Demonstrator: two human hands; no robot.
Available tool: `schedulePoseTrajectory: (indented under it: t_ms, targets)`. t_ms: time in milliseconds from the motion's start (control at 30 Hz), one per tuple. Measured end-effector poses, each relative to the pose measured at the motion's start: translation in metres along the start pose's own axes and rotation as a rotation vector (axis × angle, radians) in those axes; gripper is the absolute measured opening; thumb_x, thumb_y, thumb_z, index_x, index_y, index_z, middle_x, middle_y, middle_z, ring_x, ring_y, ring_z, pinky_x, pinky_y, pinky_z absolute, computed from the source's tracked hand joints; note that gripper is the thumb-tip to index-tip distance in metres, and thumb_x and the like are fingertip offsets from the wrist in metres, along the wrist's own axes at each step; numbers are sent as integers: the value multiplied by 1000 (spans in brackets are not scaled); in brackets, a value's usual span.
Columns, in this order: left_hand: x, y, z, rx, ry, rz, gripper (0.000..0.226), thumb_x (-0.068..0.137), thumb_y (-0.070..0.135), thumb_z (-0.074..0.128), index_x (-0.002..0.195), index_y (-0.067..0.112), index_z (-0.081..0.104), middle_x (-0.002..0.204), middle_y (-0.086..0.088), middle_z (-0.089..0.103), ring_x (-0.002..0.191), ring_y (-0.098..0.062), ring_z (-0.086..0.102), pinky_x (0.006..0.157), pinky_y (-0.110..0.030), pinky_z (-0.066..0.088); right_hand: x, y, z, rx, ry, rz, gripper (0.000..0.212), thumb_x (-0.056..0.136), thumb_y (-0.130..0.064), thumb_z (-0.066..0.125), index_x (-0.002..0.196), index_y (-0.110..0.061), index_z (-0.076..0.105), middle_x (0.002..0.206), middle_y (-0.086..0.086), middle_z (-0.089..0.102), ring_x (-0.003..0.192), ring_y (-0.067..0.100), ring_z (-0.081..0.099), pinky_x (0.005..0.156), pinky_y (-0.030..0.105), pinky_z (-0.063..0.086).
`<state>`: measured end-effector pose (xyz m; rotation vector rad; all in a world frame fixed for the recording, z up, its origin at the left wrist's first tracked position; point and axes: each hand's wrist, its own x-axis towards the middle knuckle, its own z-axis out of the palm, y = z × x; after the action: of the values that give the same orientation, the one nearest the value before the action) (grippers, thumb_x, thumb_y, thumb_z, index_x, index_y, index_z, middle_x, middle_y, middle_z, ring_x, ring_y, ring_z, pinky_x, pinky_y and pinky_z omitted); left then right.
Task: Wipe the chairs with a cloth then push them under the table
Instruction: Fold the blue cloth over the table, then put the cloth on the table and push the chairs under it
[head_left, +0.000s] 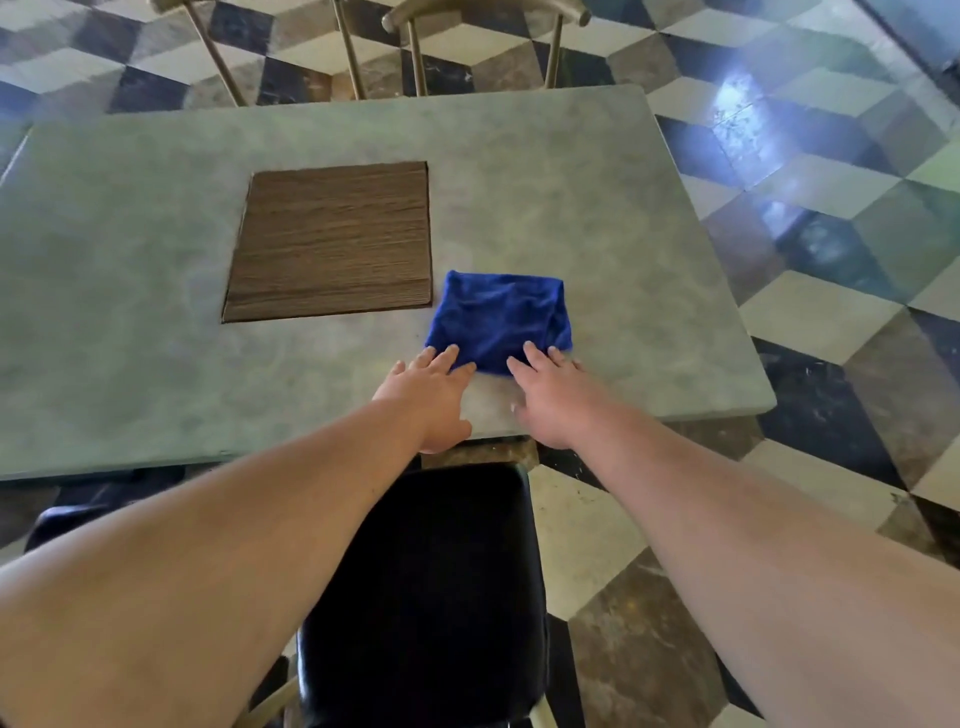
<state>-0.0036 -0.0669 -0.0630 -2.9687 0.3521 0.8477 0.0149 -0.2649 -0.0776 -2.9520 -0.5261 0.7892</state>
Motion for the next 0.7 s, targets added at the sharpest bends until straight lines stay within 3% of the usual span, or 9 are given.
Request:
schedulePoseTrajectory:
  t_ms: [333, 700]
  targets:
    - [-102, -51, -6, -97, 132, -72, 92, 90, 59, 58, 164, 37, 9, 174, -1, 5, 159, -25, 8, 128, -51, 12, -61, -89, -15, 31, 181, -179, 87, 98, -55, 54, 165, -30, 5, 174, 7, 5, 158, 36, 1, 127, 57, 10]
    - [-310, -230, 86, -162, 156, -279, 95, 89, 65, 58, 164, 38, 7, 174, 2, 1, 159, -24, 7, 127, -49, 10, -131, -333, 14, -46, 154, -416, 91, 94, -68, 47, 165, -32, 2, 174, 6, 2, 158, 35, -3, 126, 60, 7]
